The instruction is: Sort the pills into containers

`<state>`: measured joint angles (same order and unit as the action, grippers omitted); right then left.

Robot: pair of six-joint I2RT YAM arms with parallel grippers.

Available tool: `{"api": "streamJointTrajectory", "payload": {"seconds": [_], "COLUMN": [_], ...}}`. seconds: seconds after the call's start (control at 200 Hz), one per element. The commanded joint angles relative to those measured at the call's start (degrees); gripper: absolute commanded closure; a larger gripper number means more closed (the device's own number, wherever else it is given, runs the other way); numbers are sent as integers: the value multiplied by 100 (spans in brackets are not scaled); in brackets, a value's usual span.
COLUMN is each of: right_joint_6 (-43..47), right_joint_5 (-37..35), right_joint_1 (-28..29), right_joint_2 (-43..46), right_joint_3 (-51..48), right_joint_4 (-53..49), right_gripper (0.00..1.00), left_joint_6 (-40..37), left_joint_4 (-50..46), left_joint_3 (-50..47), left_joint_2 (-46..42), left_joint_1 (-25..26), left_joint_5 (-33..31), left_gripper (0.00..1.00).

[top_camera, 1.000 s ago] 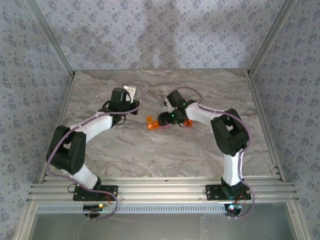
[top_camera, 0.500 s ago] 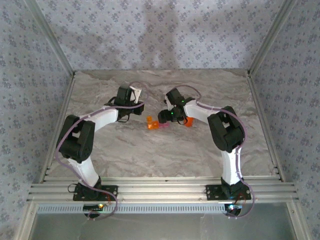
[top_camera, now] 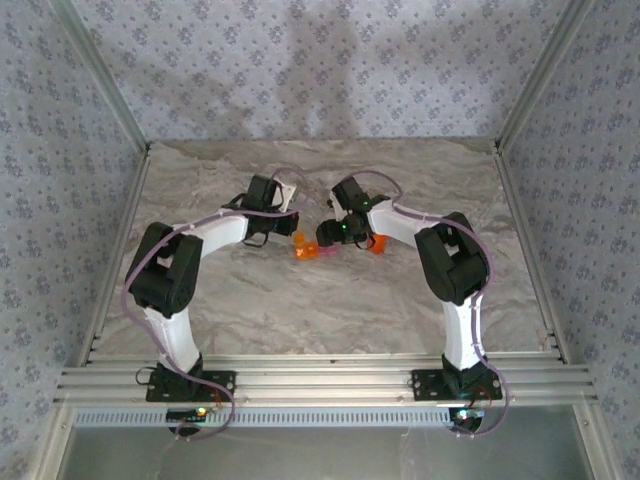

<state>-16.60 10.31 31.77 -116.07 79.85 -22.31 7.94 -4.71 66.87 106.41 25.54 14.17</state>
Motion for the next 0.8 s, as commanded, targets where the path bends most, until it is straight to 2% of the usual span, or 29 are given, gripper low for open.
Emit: {"api": "streamJointTrajectory", "payload": {"seconds": [0.0, 0.795], "right_joint_6": [138, 166], "right_joint_5": [-80, -218], "right_joint_1": [-35, -1], "right_joint_2": [-103, 482], "right_joint_3": [-119, -178], "right_joint_4": [-180, -238], "right_gripper": [30, 24], "left_joint_6": [-100, -169], "left_joint_4": [-118, -100], "left_joint_3": [29, -7], "left_joint_2": [31, 11], "left_joint_1": [47, 63], "left_joint_5": [87, 112], "left_gripper": [100, 100]}}
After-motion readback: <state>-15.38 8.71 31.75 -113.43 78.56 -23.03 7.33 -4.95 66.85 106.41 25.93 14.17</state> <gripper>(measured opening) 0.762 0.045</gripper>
